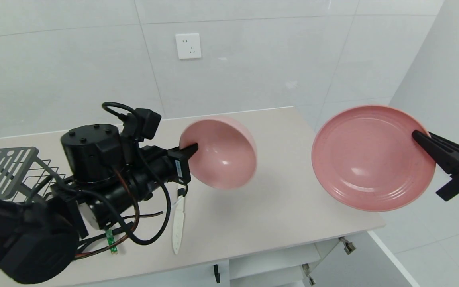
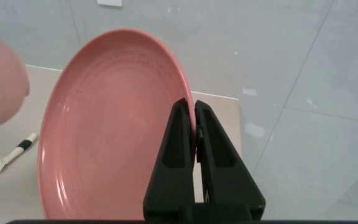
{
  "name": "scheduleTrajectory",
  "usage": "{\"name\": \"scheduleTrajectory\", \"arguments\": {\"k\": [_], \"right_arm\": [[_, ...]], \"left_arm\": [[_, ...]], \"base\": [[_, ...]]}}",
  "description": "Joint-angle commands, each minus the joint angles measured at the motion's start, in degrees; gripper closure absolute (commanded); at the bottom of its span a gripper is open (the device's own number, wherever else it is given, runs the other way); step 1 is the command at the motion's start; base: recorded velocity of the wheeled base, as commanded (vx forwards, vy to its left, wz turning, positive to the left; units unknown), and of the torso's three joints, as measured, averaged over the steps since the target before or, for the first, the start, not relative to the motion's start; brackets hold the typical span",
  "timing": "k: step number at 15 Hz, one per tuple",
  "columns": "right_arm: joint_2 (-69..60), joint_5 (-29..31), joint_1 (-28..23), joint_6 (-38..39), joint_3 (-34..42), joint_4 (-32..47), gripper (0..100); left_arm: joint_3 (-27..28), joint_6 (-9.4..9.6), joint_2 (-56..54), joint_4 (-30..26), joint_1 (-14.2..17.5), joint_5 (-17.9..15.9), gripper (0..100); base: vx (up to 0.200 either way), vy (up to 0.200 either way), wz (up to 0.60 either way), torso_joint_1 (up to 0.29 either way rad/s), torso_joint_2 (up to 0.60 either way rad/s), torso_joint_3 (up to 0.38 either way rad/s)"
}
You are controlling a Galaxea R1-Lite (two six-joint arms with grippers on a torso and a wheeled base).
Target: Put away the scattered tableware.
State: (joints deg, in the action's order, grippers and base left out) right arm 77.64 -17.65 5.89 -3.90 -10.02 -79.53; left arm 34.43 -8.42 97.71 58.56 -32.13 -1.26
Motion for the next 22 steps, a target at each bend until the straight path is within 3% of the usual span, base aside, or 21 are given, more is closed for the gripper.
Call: {"name": "scheduleTrajectory", "arguments": {"k": [1, 4, 6, 8, 10, 11, 12, 13, 14, 15, 16, 17, 20, 22], "right_arm": [[-0.03, -0.01, 0.0, 0.03, 0.0, -0.01, 100], [-0.03, -0.01, 0.0, -0.05, 0.09, -0.01, 100], [-0.3, -0.01, 0.0, -0.05, 0.09, -0.01, 100], [-0.3, -0.01, 0.0, -0.05, 0.09, -0.01, 100], [-0.3, -0.01, 0.0, -0.23, 0.18, -0.01, 100], [-0.3, -0.01, 0.0, -0.58, 0.09, 0.08, 100], [-0.3, -0.01, 0.0, -0.67, 0.18, 0.08, 100], [-0.3, -0.1, 0.26, -0.67, 0.18, 0.08, 100], [-0.3, -0.28, 0.44, -0.67, 0.26, 0.08, 100], [-0.21, -1.6, 1.93, -0.67, 0.35, 0.08, 100], [-0.21, -1.95, 3.69, -0.23, 0.0, 0.08, 100], [-0.21, -1.86, 5.45, 0.74, -0.61, 0.08, 100], [0.84, 1.83, 8.7, 2.76, -0.7, -0.8, 100], [1.28, 8.07, 9.93, 0.82, -0.26, -1.68, 100]], "left_arm": [[-6.39, -1.42, -9.38, 0.41, -0.03, 1.78, 100], [-9.03, 0.25, -11.57, 1.38, -1.09, 3.1, 100], [-10.17, 0.34, -10.78, 8.32, -0.56, 3.01, 100], [-12.1, -0.45, -10.96, 13.86, -0.47, 2.13, 100], [-14.91, -0.45, -11.57, 17.64, 0.14, 3.72, 100], [-16.14, -1.16, -12.28, 18.43, 0.14, 5.12, 100], [-17.99, -3.35, -13.42, 18.69, -0.56, 4.77, 100], [-20.98, -5.64, -15.62, 19.66, -2.32, 2.13, 100], [-22.82, -6.08, -17.46, 20.54, -3.11, -0.94, 100], [-25.73, -6.34, -20.36, 21.33, -3.02, -6.92, 100], [-27.04, -6.69, -22.21, 21.07, -2.76, -9.82, 100], [-27.22, -7.75, -22.91, 20.98, -2.23, -9.99, 100], [-26.34, -9.42, -18.61, 18.08, 3.57, -4.28, 100], [-23.53, -9.77, -14.21, 18.25, 2.25, 4.16, 100]], "base": [[0.0, 0.0, 0.0, 0.0, 0.0, 0.0], [0.0, 0.0, 0.0, 0.0, 0.0, 0.0], [0.0, 0.0, 0.0, 0.0, 0.0, 0.0], [0.0, 0.0, 0.0, 0.0, 0.0, 0.0], [0.0, 0.0, 0.0, 0.0, 0.0, 0.0], [0.0, 0.0, 0.0, 0.0, 0.0, 0.0], [0.0, 0.0, 0.0, 0.0, 0.0, 0.0], [0.0, 0.0, 0.0, 0.0, 0.0, 0.0], [0.0, 0.0, 0.0, 0.0, 0.0, 0.0], [0.0, 0.0, 0.0, 0.0, 0.0, 0.0], [0.0, 0.0, 0.0, 0.0, 0.0, 0.0], [0.0, 0.0, 0.0, 0.0, 0.0, 0.0], [0.0, 0.0, 0.0, 0.0, 0.0, 0.0], [0.0, 0.0, 0.0, 0.0, 0.0, 0.0]]}}
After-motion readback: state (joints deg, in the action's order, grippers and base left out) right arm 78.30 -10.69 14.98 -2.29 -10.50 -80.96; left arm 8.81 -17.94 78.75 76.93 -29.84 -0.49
